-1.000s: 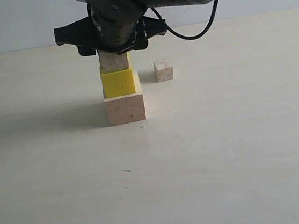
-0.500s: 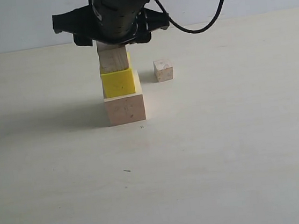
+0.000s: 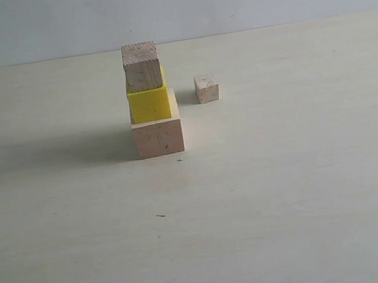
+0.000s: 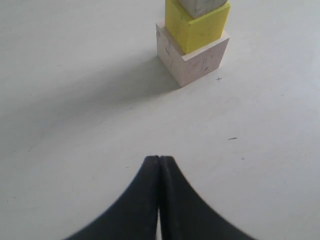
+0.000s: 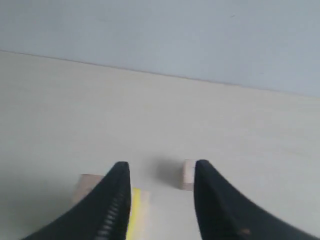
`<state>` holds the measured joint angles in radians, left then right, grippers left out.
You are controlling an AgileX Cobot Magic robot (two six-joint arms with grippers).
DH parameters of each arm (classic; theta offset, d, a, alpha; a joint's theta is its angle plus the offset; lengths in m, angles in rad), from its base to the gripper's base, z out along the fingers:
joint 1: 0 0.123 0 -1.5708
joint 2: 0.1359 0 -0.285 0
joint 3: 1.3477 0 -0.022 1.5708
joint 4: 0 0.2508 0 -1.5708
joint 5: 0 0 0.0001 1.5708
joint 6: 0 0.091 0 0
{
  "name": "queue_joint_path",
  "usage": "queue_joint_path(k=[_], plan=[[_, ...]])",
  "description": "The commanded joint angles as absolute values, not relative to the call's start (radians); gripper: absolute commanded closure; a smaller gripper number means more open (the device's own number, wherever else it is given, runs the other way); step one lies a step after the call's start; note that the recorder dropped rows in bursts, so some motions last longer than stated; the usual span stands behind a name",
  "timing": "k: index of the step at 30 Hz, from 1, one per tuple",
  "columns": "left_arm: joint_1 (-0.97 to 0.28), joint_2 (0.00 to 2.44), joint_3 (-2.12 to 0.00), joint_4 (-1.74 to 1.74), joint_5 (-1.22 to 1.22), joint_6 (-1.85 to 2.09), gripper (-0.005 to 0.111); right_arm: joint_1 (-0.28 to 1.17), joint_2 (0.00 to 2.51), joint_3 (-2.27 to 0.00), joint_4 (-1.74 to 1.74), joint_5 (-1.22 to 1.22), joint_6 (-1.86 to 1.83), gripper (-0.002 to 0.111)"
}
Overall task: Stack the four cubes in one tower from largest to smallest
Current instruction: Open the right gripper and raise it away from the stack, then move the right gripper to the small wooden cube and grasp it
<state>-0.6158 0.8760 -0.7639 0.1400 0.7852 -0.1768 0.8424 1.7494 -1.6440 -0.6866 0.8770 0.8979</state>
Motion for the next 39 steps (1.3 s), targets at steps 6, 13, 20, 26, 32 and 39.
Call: queue_joint_path(k=[6,13,20,26,32,39], plan=[[-0.618,0.872,-0.760,0.143,0.780,-0.186,0.106,0.801,1.758,-1.652,-0.707,1.025,0.589,0.100],[-0.618,0.872,-0.751,0.143,0.782,-0.186,0.106,0.670,1.770,-1.621,-0.686,1.030,0.558,0.108],[-0.618,0.872,-0.743,0.143,0.774,-0.186,0.106,0.457,1.783,-1.518,-0.423,0.848,0.416,0.108],[-0.618,0.874,-0.743,0.143,0.735,-0.186,0.106,0.396,1.906,-1.482,-0.370,0.603,0.415,0.108],[-0.618,0.874,-0.711,0.155,0.691,-0.186,0.106,0.396,2.029,-1.484,-0.344,0.371,0.446,0.086],[-0.618,0.874,-0.711,0.173,0.679,-0.186,0.106,0.396,2.091,-1.484,-0.217,0.275,0.454,0.048]])
